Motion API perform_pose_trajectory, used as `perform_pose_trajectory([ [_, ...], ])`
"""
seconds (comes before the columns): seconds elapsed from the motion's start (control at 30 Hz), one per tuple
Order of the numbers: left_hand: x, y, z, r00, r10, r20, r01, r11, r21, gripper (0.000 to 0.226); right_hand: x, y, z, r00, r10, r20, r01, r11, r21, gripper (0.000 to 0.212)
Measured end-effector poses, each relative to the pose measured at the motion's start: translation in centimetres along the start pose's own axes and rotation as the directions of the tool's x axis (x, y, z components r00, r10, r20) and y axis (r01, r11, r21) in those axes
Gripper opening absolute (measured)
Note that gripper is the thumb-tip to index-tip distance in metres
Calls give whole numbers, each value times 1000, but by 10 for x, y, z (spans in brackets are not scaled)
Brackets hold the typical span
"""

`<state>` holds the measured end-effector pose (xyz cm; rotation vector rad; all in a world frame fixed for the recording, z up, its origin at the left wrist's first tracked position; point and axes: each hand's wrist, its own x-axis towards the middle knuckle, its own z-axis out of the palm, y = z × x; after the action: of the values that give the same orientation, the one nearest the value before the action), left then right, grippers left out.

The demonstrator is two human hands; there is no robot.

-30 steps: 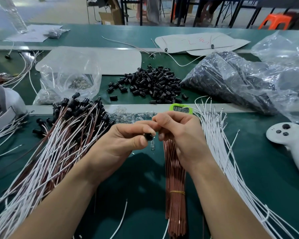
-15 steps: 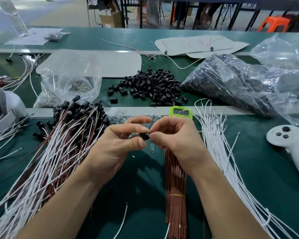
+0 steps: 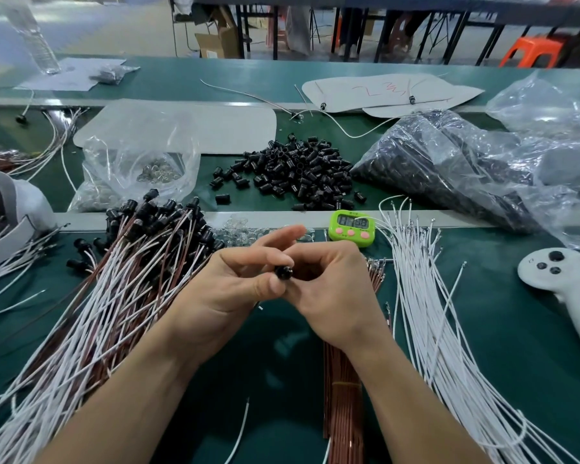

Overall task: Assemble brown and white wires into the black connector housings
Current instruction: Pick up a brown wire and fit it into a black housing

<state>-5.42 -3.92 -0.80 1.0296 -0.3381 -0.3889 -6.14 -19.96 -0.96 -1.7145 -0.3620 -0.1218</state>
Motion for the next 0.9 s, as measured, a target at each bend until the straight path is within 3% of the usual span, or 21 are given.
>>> perform_pose_trajectory([
  [0.37, 0, 0, 1, 1000, -1, -30, 2, 1000, 17, 34, -1, 0, -1, 997, 61, -50, -60, 998, 17, 19],
  [0.57, 2, -1, -2, 999, 21, -49, -21, 1000, 3, 34, -1, 2, 0, 996, 73, -55, -73, 997, 8, 14],
  [0.7, 3, -4, -3, 979, 47, -198, -44, 999, 17, 29, -2, 4, 6, 990, 88, -107, -98, 992, -85, 11],
  [0.9, 8, -8, -3, 884, 48, -465, -14, 997, 75, 17, 6, -4, -7, 968, 93, -234, -158, 949, -274, 10],
])
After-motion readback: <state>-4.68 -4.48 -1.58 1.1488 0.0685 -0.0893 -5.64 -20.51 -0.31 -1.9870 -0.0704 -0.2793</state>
